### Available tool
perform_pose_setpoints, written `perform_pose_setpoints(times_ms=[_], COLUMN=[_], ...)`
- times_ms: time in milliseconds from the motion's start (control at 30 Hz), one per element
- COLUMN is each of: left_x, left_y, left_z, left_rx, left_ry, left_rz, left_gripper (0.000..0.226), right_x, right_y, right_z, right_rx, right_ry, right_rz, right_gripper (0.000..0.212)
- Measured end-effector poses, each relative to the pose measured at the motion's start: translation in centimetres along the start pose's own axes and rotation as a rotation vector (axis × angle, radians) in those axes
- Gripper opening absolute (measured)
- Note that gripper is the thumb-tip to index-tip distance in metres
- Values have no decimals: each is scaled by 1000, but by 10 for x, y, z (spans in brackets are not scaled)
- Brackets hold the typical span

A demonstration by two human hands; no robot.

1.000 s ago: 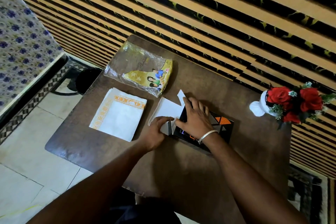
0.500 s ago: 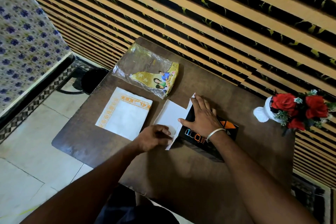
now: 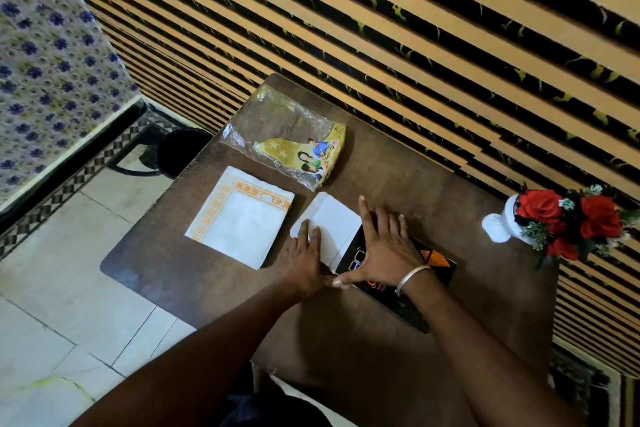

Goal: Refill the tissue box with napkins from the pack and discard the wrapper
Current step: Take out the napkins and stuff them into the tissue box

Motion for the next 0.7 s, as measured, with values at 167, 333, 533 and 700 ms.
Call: perform_pose_setpoints(times_ms=[167,333,533,700], left_x=[2,12,119,176], left_y=[1,-1,-44,-34], left_z=[3,4,28,135], left_rx=[71,25,-162,377], left_ry=[-43,-193,-363,-256], left_rz=[81,127,-503,-591], left_gripper=[135,131,68,95], right_x=[-3,-1,-4,-7], right_y=[2,3,6,5], right_z=[4,2,1,3], right_rx=[13,7,-4,-10], right_ry=[-19,-80,-102,-134], right_rz=[77,55,65,117], right_gripper=[160,153,148,144])
Point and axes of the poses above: each hand's wrist, its own y-axis towards the middle knuckle, its own x-axis out of the back of the hand, z = x × y, the point moved 8 cm from there along y, towards the middle knuckle, and after that the axes turned 9 degrees about -y, right-handed, at the moved point
